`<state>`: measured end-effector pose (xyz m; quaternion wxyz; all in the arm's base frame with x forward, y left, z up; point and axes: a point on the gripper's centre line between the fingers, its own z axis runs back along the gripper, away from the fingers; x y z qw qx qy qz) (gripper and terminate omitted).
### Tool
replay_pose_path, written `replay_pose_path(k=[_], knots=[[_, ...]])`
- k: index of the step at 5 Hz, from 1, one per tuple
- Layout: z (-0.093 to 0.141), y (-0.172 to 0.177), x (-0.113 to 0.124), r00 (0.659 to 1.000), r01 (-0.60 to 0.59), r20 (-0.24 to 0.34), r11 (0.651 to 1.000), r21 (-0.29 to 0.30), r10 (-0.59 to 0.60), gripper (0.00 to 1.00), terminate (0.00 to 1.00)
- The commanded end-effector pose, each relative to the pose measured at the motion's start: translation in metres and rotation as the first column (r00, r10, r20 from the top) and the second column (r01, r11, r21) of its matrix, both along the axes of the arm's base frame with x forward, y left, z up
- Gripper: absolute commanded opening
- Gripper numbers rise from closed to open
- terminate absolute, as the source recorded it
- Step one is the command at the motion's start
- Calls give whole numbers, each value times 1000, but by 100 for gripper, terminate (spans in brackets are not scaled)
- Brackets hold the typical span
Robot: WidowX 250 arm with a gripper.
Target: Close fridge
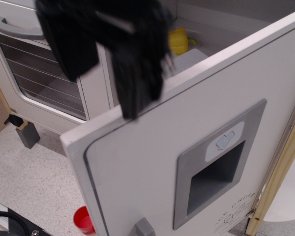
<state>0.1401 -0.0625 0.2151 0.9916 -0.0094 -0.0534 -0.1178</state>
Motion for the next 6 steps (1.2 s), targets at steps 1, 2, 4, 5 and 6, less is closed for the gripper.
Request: replay_pose_path(k=[1,2,4,5,6], knots=[[-13,-3,3,1000,-15,22,999,48,14,100,0],[-7,8,16,998,-62,35,997,43,60,100,0],[4,34,44,991,-123,63,990,67,118,100,0],[6,38,51,987,-134,96,987,87,125,100,0],[13,44,51,984,-150,115,984,100,138,100,0]])
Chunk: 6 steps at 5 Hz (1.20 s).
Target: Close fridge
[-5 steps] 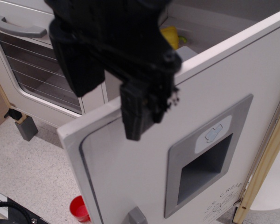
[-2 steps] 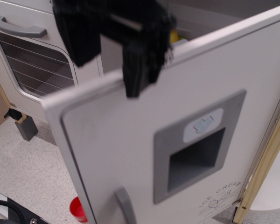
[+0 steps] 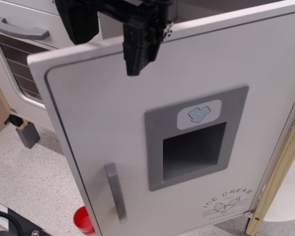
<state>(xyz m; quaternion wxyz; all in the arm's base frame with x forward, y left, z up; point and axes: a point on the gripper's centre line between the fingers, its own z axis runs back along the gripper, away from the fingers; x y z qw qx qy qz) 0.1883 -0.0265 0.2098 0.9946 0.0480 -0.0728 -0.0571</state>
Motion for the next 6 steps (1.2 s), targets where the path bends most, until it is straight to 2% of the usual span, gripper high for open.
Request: replay_pose_path(k=[1,2,3,4,5,6], knots=[[18,4,-9,997,-11,73,999,48,7,100,0],[13,-7,-21,998,13,60,998,69,-18,100,0],[-1,-23,-38,996,64,53,994,88,-69,100,0],[-31,-33,-48,999,49,9,995,88,-50,100,0],[-59,-41,-53,1000,5,1,1000,13,-5,100,0],[-91,-42,-51,994,-103,17,993,-51,104,100,0]])
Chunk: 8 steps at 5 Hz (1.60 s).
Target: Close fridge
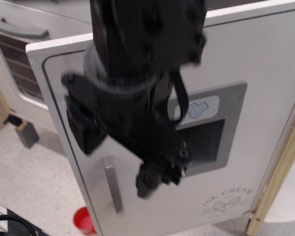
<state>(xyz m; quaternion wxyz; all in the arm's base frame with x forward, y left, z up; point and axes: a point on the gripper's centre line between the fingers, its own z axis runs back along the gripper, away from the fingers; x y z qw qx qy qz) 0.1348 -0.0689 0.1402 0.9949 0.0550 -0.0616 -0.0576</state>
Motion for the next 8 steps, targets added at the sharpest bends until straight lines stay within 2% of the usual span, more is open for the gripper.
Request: replay_pose_path(k=[1,2,4,6,8], knots=[[-38,14,14,978,-185,69,975,-122,195,100,0],[-36,34,41,962,-247,71,953,-174,262,100,0],[-22,61,80,921,-350,98,912,-212,376,100,0],[-22,72,113,893,-397,130,890,-225,432,100,0],[-24,75,130,870,-363,258,900,-239,420,100,0]])
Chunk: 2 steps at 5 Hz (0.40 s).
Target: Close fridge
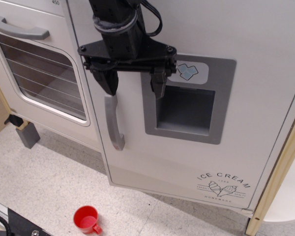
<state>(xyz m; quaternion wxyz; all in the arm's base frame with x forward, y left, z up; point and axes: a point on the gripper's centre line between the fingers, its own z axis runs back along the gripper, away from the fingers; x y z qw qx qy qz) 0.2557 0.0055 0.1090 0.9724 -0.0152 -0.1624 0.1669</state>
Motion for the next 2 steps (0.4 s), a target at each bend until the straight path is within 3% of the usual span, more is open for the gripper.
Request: replay_pose_path(k=[1,2], knots=[[10,6,23,991,-37,129,999,0,37,100,0],[13,12,36,985,-77,157,997,-7,77,100,0]])
